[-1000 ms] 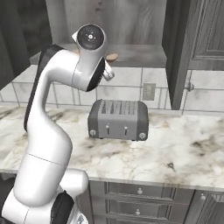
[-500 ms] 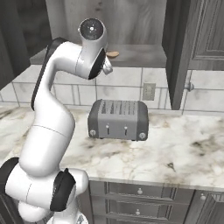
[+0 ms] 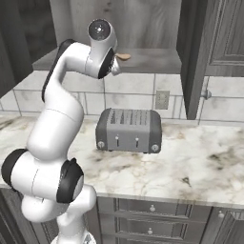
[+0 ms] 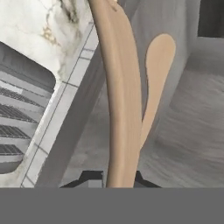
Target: Organize the utensils by type. Pick up the wooden spoons from the counter and place them in the open cabinet. Then pick up the metallic utensils from the counter and place them in the open drawer.
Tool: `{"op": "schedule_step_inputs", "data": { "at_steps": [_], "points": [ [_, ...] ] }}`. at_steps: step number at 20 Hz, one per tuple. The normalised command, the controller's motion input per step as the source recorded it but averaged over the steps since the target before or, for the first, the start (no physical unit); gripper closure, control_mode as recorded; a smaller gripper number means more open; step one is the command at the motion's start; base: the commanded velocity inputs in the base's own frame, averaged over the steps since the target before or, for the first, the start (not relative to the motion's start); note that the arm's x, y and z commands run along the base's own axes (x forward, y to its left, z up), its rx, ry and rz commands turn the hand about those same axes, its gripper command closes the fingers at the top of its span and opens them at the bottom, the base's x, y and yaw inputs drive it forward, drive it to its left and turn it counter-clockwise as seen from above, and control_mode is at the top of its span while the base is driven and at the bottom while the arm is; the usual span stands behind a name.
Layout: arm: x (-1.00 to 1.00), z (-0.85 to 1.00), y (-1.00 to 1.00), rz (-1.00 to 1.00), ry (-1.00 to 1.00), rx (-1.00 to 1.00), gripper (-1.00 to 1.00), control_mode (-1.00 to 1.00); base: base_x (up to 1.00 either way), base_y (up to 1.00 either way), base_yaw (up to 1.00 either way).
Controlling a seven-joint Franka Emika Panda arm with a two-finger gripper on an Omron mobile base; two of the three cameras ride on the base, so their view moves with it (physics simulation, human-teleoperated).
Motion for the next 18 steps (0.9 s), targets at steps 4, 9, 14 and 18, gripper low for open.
{"op": "schedule_step_inputs", "data": {
  "at_steps": [4, 9, 14, 18],
  "points": [
    [0.67, -0.11, 0.04, -0.03, 0.07, 0.07, 1.00, -1.00, 0.00, 0.00, 0.00],
    [0.62, -0.19, 0.12, 0.00, 0.04, 0.05, 1.00, -1.00, 0.00, 0.00, 0.00],
    [0.54, -0.11, 0.07, 0.00, 0.00, 0.07, 1.00, -1.00, 0.00, 0.00, 0.00],
    [0.56, -0.01, 0.15, 0.00, -0.03, 0.06, 1.00, -1.00, 0.00, 0.00, 0.00]
  ]
}}
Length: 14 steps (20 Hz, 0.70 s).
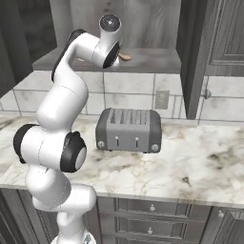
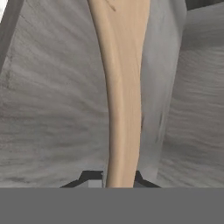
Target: Organize the utensils by type. Pick up the wooden spoons from the counter and place them in the open cabinet. Then pick up the metallic utensils from the counter and place them in the open drawer.
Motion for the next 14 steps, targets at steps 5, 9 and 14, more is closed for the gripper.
{"op": "schedule_step_inputs", "data": {
  "at_steps": [5, 9, 14],
  "points": [
    [0.63, 0.00, 0.30, 0.00, -0.11, 0.02, 1.00, -1.00, 0.00, 0.00, 0.00],
    [0.63, -0.38, 0.30, 0.00, -0.06, 0.00, 1.00, -1.00, 0.00, 0.00, 0.00],
    [0.47, -0.27, 0.17, 0.01, -0.01, 0.00, -1.00, -1.00, 0.00, 0.00, 0.00]
  ]
}}
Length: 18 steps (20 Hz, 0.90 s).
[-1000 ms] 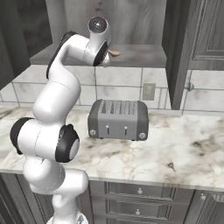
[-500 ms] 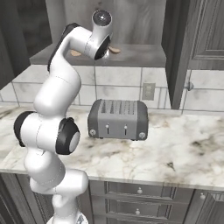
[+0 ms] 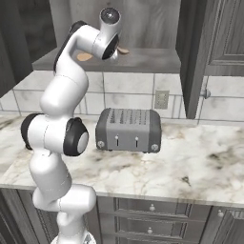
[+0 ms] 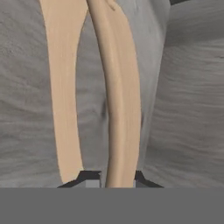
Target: Organize the utensils by type. Pick up the wooden spoons from the counter and place them in the open cabinet. Then pick up the metallic utensils from the counter and place them in the open drawer.
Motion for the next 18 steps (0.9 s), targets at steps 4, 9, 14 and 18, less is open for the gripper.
{"op": "schedule_step_inputs", "data": {
  "at_steps": [4, 9, 14, 18],
  "points": [
    [0.05, -0.09, -0.08, 0.01, 0.02, 0.00, -1.00, -1.00, 0.00, 0.00, 0.00],
    [0.29, -0.16, -0.06, 0.03, -0.01, 0.00, -1.00, -1.00, 0.00, 0.00, 0.00],
    [0.15, -0.06, 0.00, 0.06, 0.11, 0.00, -1.00, -1.00, 0.00, 0.00, 0.00],
    [0.00, -0.06, -0.04, 0.10, 0.25, 0.00, -1.00, -1.00, 0.00, 0.00, 0.00]
  ]
}}
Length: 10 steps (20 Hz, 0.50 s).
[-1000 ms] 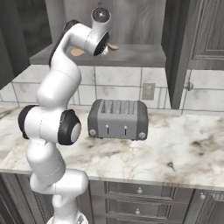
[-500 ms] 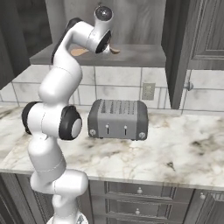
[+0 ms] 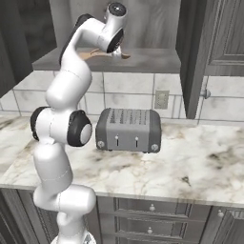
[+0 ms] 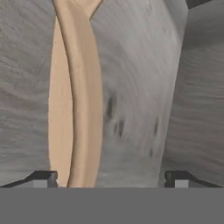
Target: Organize the utensils by type. Pick up the wooden spoons from the counter and place them in the open cabinet. Then pick up the metallic utensils from the counter and place them in the open drawer.
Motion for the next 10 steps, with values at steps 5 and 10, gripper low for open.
{"op": "schedule_step_inputs", "data": {
  "at_steps": [5, 10],
  "points": [
    [-0.01, 0.00, -0.22, 0.05, 0.13, 0.00, -1.00, -1.00, 0.00, 0.00, 0.00],
    [-0.16, 0.00, -0.38, 0.05, 0.00, 0.00, -1.00, -1.00, 0.00, 0.00, 0.00]
  ]
}}
